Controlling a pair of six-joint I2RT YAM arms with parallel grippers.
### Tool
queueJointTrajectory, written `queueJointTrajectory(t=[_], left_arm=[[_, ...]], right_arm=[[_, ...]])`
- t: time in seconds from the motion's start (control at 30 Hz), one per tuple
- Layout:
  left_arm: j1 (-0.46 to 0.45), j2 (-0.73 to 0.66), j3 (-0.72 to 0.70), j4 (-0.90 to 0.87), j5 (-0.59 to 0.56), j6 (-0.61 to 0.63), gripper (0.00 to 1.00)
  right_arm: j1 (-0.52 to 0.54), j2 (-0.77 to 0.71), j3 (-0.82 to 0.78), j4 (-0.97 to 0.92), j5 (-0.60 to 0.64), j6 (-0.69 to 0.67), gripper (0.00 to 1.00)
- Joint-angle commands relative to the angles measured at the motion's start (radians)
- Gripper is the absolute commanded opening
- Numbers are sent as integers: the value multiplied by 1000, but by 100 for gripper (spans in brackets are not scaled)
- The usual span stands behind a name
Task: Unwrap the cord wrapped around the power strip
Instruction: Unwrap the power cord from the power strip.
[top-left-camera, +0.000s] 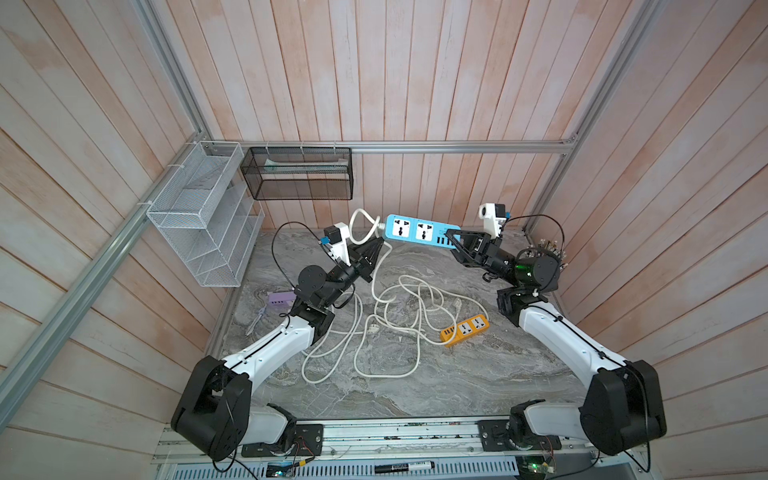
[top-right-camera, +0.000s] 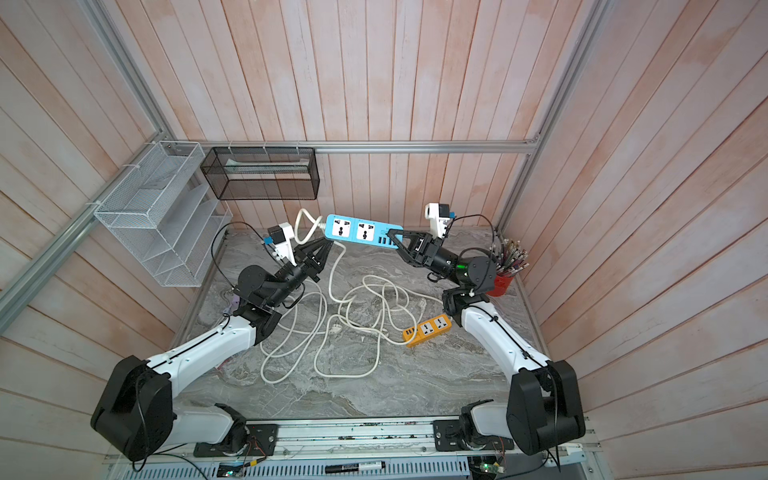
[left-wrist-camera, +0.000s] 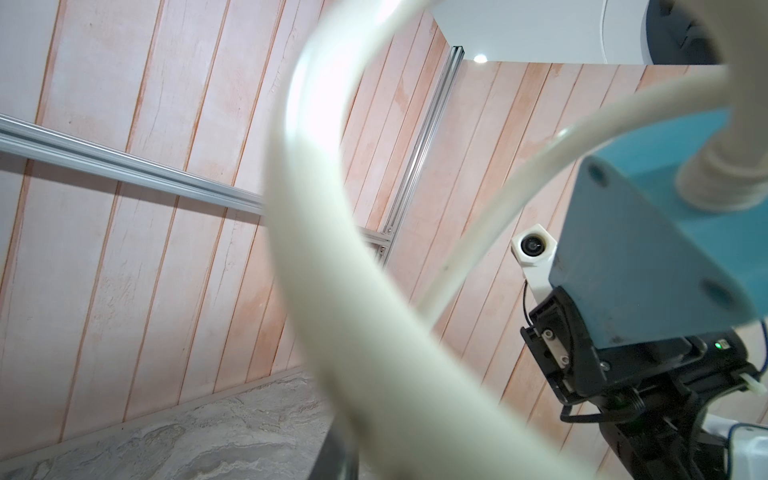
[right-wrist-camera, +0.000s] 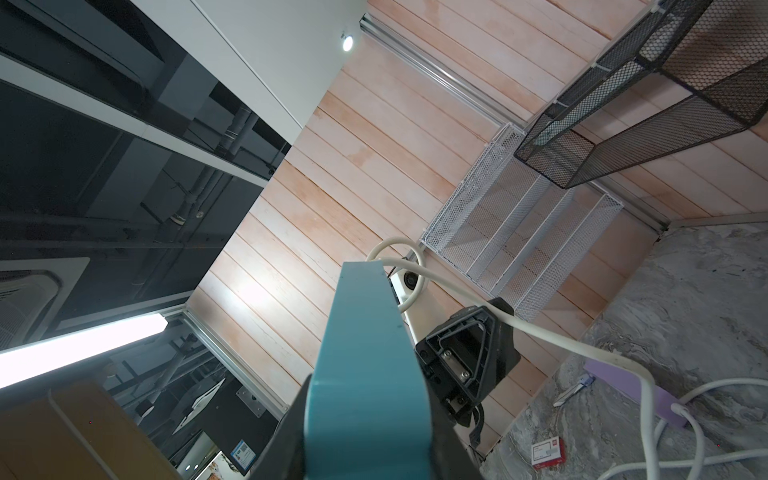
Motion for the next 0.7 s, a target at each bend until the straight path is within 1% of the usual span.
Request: queueJointTrajectory(t=[0.0,0.1,0.13,0.27,0.43,0.47,0.5,0.53,0.67], left_arm=[[0,2,25,6,-19,23,30],[-1,-5,17,2,-38,36,41],[-2,-7,13,-1,-49,40,43],[-3,-26,-8,-8,-93,74,45],[-9,-10,5,-8,-94,105,44],[-10,-3,9,-3,-88,107,35],[-11,3,13,1,-83,112,16],[-10,8,18,-2,-80,115,0],[-10,5,3,10,-90,130,0]], right_arm=[[6,3,-8,85,20,30,0],[6,10,-9,99,19,45,0],[6,15,-9,111,20,55,0],[6,32,-8,140,23,86,0],[27,57,-8,174,36,116,0],[32,63,-6,183,36,123,0],[35,68,-7,193,38,132,0],[36,72,-7,203,40,139,0],[29,71,-9,199,43,145,0]])
